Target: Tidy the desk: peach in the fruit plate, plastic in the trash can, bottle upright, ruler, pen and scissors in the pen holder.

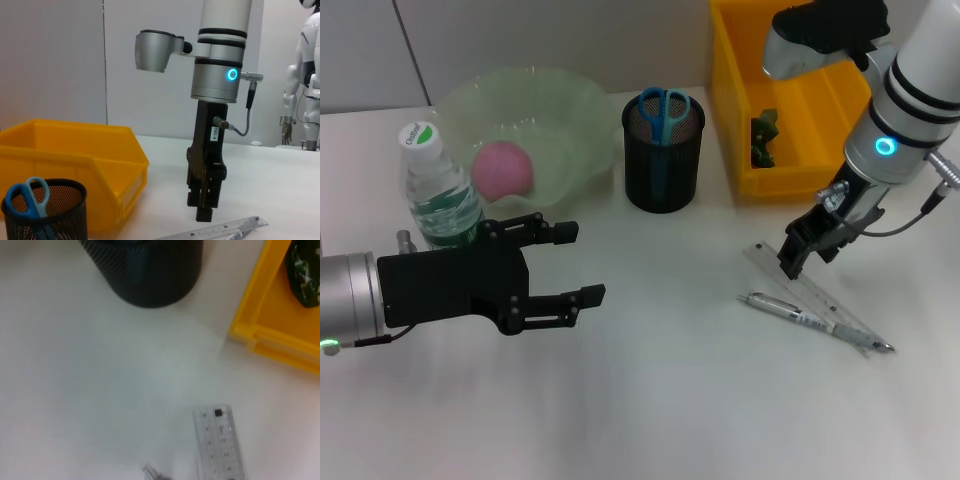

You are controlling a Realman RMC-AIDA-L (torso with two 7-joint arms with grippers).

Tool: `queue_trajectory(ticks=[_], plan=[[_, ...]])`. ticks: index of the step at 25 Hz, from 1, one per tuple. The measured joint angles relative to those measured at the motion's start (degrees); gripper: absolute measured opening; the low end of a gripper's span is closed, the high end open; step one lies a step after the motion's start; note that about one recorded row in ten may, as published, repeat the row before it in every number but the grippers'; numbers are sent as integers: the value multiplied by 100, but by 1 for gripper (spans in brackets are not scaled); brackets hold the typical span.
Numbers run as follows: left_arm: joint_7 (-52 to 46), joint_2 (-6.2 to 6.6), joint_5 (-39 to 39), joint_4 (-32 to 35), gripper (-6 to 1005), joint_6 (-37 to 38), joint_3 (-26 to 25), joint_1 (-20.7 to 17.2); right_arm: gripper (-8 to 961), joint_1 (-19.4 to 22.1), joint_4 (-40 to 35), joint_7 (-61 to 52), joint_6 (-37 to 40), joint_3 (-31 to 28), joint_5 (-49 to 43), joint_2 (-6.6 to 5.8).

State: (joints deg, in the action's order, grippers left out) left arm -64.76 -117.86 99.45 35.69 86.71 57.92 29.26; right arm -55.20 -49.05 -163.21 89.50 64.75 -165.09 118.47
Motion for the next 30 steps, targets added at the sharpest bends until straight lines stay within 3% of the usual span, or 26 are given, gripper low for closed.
queue_trajectory(ticks=[4, 30], plan=[[-41, 0, 9, 35, 765, -5, 8, 1, 501, -4, 66, 164, 65, 3, -81, 0], [-133, -6, 13, 133, 763, -10, 8, 1, 508, 33, 448, 595, -99, -6, -166, -9]])
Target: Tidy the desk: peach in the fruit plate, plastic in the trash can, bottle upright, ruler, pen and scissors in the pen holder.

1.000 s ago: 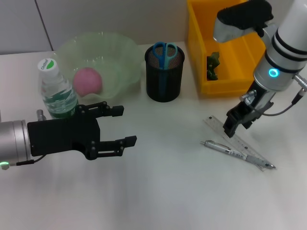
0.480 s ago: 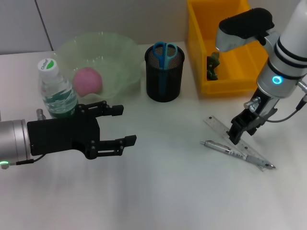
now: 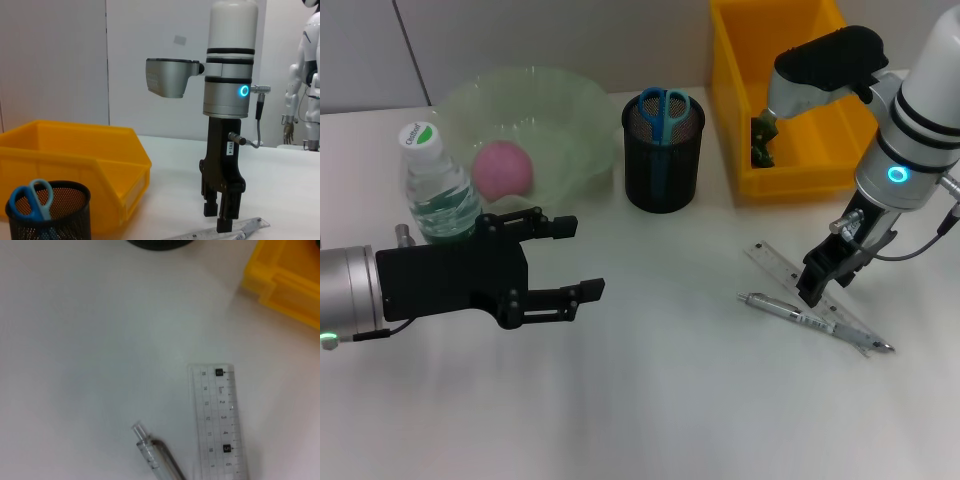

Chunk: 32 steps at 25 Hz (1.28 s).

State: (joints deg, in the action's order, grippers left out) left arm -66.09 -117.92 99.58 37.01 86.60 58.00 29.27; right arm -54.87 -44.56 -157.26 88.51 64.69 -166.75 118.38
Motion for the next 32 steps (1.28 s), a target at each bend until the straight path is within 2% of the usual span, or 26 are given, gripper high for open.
queue_trajectory(ticks=[26, 32], plan=[[-79, -12, 9, 96, 762, 41, 0, 9, 514, -50, 211, 195, -58, -64, 31, -17], [-80, -6, 9, 117, 762, 41, 0, 9, 516, -57, -76, 172, 488, -170, 48, -43]])
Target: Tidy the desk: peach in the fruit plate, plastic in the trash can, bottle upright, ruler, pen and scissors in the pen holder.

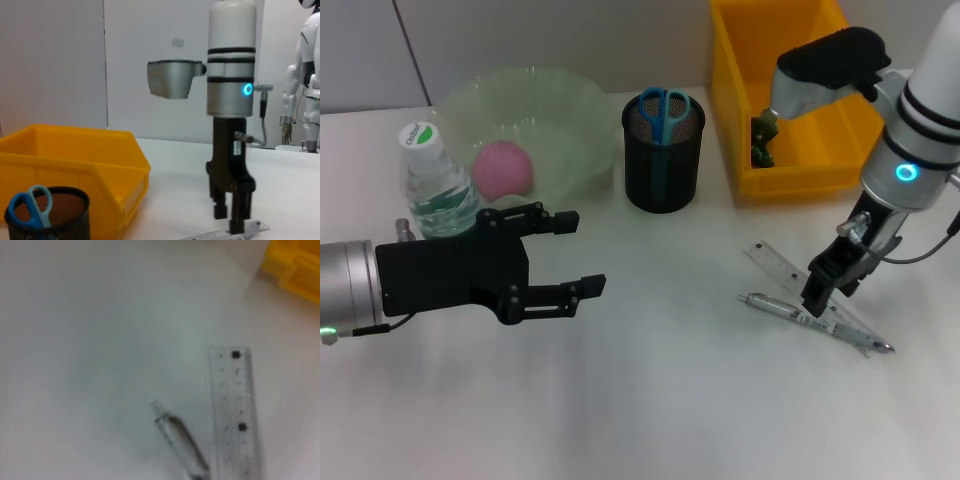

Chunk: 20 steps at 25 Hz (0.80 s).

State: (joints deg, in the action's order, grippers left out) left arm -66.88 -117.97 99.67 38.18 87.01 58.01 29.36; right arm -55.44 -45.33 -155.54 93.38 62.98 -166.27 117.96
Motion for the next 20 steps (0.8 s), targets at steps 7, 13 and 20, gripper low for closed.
queue_trajectory(ticks=[7, 13, 20], plan=[[0, 3, 0, 5, 762, -14, 0, 0, 518, 111, -244, 7, 612, 5, -47, -17], [0, 3, 0, 8, 761, -24, 0, 0, 519, 171, -268, 43, 645, 30, -92, -71], [0, -3, 0, 27, 761, -27, 0, 0, 521, 257, -225, 193, 598, 41, -97, -99]])
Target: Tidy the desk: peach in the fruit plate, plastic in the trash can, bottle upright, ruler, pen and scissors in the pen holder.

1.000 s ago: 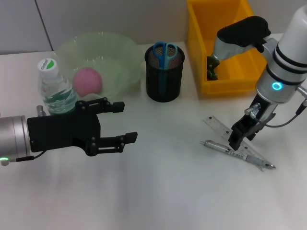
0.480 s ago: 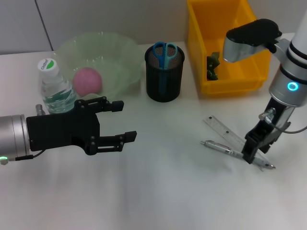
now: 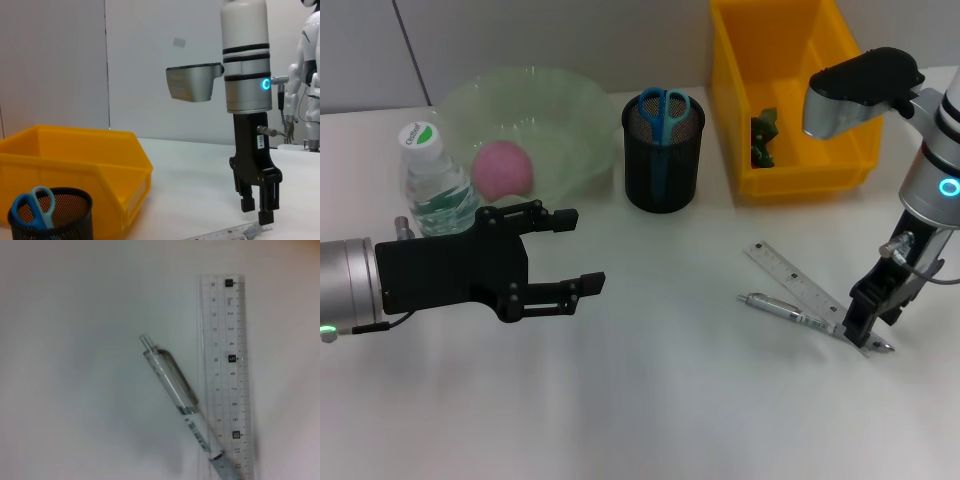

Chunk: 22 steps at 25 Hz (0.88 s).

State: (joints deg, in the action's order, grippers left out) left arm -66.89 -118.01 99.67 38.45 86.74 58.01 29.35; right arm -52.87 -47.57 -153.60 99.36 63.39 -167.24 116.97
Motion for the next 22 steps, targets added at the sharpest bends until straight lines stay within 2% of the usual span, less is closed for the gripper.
queue_trajectory(ticks=[12, 22], plan=[[0, -3, 0, 13, 761, -2, 0, 7, 524, 5, 27, 14, -15, -3, -2, -16], [0, -3, 0, 13, 760, 1, 0, 9, 651, 39, 87, 39, -100, 58, -2, 25]])
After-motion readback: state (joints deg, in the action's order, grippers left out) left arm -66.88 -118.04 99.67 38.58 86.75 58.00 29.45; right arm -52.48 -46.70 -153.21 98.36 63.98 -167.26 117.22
